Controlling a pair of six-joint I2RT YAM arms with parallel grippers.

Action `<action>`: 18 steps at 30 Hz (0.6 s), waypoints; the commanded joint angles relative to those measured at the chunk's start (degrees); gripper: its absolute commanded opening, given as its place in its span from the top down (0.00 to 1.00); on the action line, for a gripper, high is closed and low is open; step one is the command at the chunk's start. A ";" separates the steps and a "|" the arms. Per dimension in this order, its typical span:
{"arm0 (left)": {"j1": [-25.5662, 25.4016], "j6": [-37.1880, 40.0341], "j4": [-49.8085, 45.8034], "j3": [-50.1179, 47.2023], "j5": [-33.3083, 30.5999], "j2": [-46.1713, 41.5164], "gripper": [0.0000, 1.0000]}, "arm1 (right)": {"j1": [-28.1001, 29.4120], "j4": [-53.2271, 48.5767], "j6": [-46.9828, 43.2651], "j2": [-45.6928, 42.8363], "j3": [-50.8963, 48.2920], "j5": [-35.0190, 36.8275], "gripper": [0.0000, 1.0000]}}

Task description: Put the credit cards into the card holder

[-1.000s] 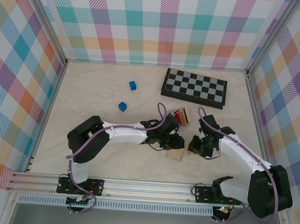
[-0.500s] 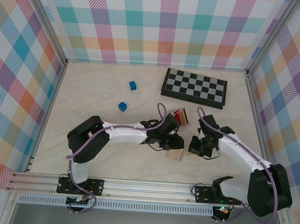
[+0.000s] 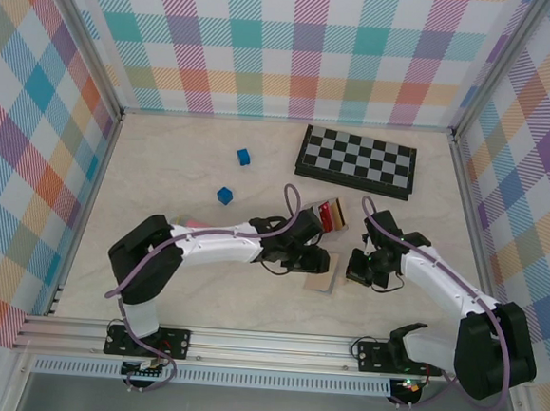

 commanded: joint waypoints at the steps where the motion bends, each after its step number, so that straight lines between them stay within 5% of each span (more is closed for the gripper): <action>1: 0.34 2.71 -4.36 -0.98 -2.45 -1.53 0.52 | -0.14 0.65 0.23 -0.31 0.77 -1.20 0.99; 18: -1.24 3.47 -3.91 4.15 1.15 10.06 0.51 | -0.28 -0.22 2.24 -3.21 1.85 -3.07 1.00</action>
